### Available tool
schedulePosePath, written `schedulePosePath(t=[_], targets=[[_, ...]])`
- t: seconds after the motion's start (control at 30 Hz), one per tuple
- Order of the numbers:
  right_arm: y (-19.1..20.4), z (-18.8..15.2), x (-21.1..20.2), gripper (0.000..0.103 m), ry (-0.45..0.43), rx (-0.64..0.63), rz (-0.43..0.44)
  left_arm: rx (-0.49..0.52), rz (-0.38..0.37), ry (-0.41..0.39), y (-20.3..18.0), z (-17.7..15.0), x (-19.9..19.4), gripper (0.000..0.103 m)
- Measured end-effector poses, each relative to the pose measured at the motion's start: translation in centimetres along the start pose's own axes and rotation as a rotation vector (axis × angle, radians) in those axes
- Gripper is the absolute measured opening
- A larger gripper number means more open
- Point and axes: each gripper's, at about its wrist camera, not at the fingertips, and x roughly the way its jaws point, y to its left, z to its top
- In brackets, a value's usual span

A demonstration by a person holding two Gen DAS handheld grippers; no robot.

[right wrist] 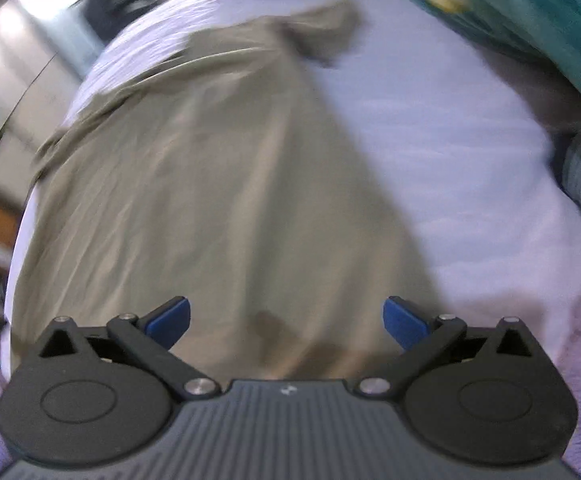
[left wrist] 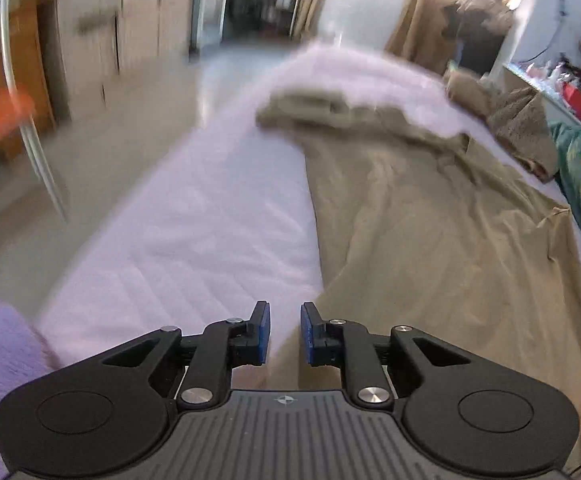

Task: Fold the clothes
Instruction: 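Grasp the coat hem with the left gripper and pull it straight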

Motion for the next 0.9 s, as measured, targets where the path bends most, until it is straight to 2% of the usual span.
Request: schedulePosePath(t=[0.03, 0.1, 0.2, 0.27, 0.33, 0.4, 0.47, 0.53, 0.63, 0.67, 0.7, 0.73, 0.77, 0.8, 0.83, 0.87, 0.9], targets=[[-1.3, 0.4, 0.4, 0.103, 0.045, 0.018, 0.003, -0.013, -0.005, 0.042, 0.0, -0.1, 0.6, 0.022], [-2.9, 0.5, 1.2, 0.103, 0.157, 0.003, -0.022, -0.021, -0.017, 0.119, 0.3, -1.0, 0.9, 0.029], [-2.8, -0.3, 1.7, 0.103, 0.241, -0.066, -0.074, 0.015, -0.033, 0.184, 0.8, -3.3, -0.4, 0.044], [-2.3, -0.7, 2.2, 0.103, 0.276, -0.116, -0.113, 0.037, -0.037, 0.225, 1.5, -4.6, -1.1, 0.049], [-2.0, -1.0, 3.0, 0.103, 0.311, -0.152, -0.160, 0.083, -0.040, 0.240, 1.2, -5.8, -1.3, 0.056], [-2.6, -1.3, 4.4, 0.103, 0.369, -0.138, -0.178, 0.136, -0.037, 0.240, 0.8, -7.0, -1.3, 0.067], [-2.5, -1.5, 4.4, 0.103, 0.373, -0.148, -0.186, 0.181, -0.039, 0.239, 0.0, -7.7, -1.5, 0.071], [-2.3, -1.7, 4.4, 0.103, 0.375, -0.159, -0.194, 0.197, -0.064, 0.247, -0.6, -8.1, -1.6, 0.071], [-1.8, -1.6, 5.0, 0.103, 0.417, -0.170, -0.226, 0.213, -0.061, 0.218, -1.0, -8.5, -1.5, 0.072], [-1.5, -1.5, 5.3, 0.103, 0.438, -0.178, -0.239, 0.202, -0.065, 0.204, -0.9, -8.6, -1.6, 0.068], [-1.1, -1.5, 5.4, 0.103, 0.446, -0.195, -0.242, 0.187, -0.071, 0.187, -0.6, -8.6, -1.9, 0.056], [-0.7, -1.5, 5.4, 0.098, 0.455, -0.213, -0.245, 0.172, -0.077, 0.170, -0.4, -8.6, -2.1, 0.047], [-0.4, -1.5, 5.4, 0.089, 0.463, -0.231, -0.247, 0.151, -0.093, 0.158, -0.1, -8.6, -2.4, 0.026], [0.1, -1.6, 5.1, 0.069, 0.466, -0.254, -0.241, 0.126, -0.123, 0.157, 0.3, -8.4, -2.6, 0.010], [0.5, -1.6, 4.7, 0.055, 0.469, -0.278, -0.224, 0.117, -0.145, 0.158, 0.4, -8.5, -2.7, 0.008], [0.9, -1.6, 4.2, 0.021, 0.477, -0.305, -0.209, 0.125, -0.156, 0.157, 0.3, -8.6, -2.8, 0.006], [1.1, -1.8, 4.0, 0.006, 0.489, -0.333, -0.211, 0.137, -0.167, 0.157, 0.0, -8.8, -2.9, 0.006]])
